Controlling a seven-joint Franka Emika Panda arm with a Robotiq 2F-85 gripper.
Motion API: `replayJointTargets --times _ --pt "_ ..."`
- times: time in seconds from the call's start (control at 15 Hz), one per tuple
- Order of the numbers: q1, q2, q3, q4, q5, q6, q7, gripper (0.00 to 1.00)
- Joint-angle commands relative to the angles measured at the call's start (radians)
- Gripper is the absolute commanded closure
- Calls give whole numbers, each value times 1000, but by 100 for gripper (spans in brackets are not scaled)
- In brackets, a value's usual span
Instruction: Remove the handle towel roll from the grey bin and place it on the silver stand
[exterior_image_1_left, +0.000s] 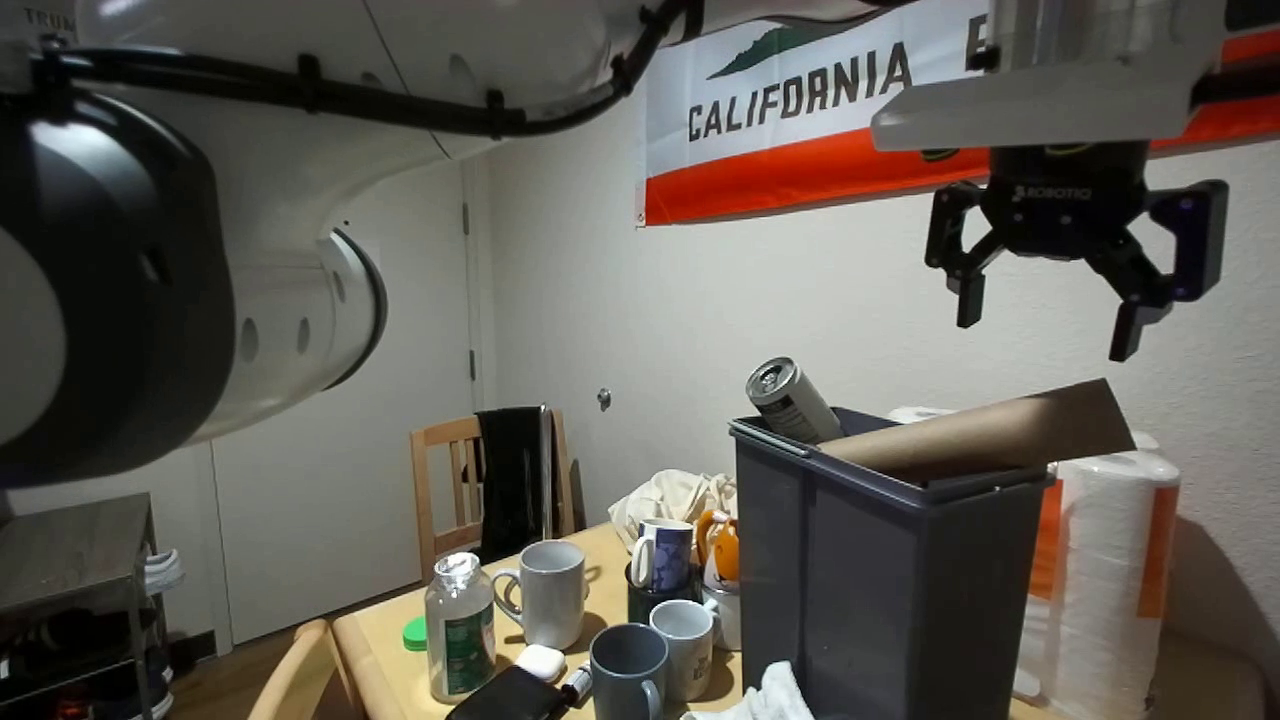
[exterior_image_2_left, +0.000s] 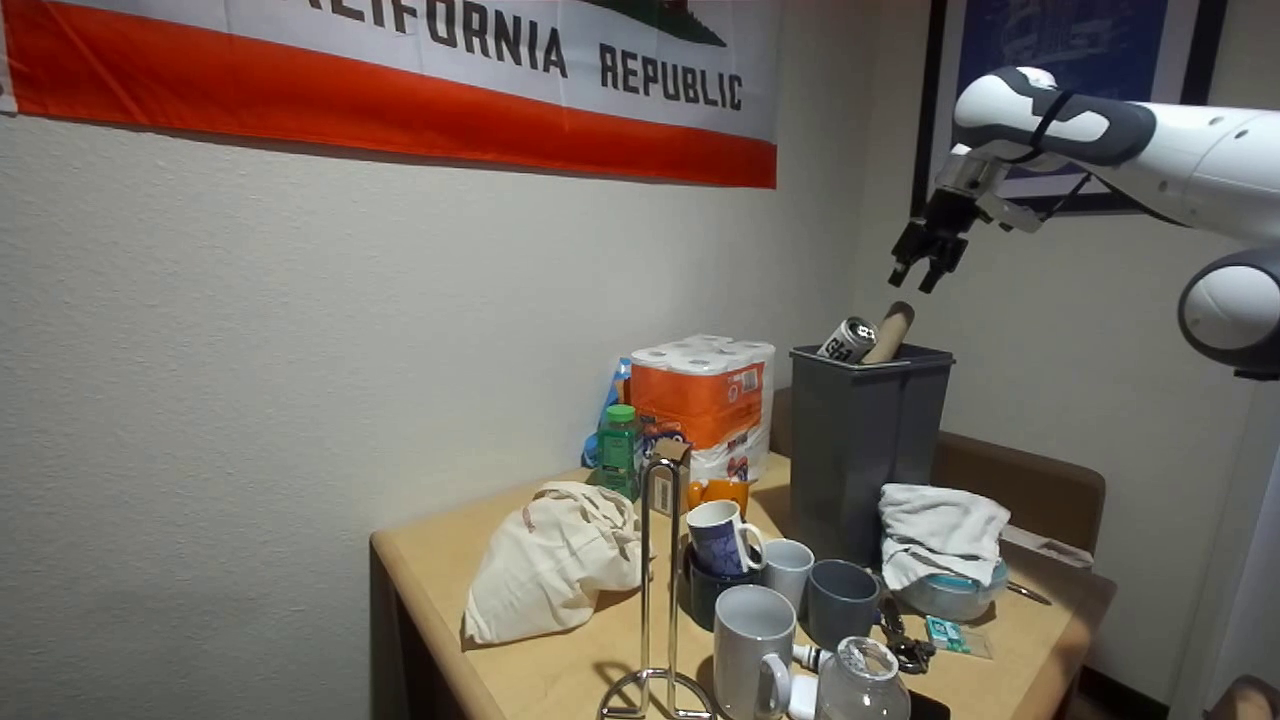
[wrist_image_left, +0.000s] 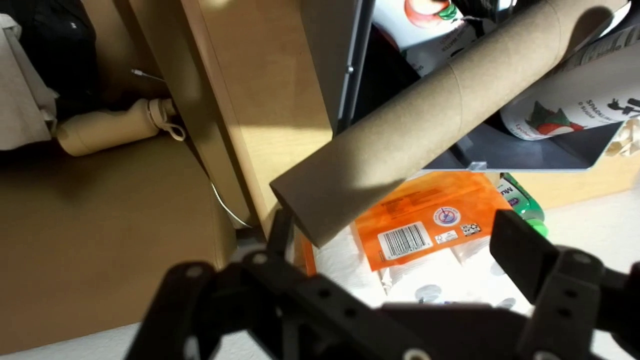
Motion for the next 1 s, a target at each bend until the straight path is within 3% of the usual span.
replayJointTargets --times 0.0,0.53,0.93 --pt "-4 -15 -2 -33 -2 10 14 0" --pt "-2 41 35 -31 39 103 13 0" --pt "-3 52 44 -38 30 109 12 0"
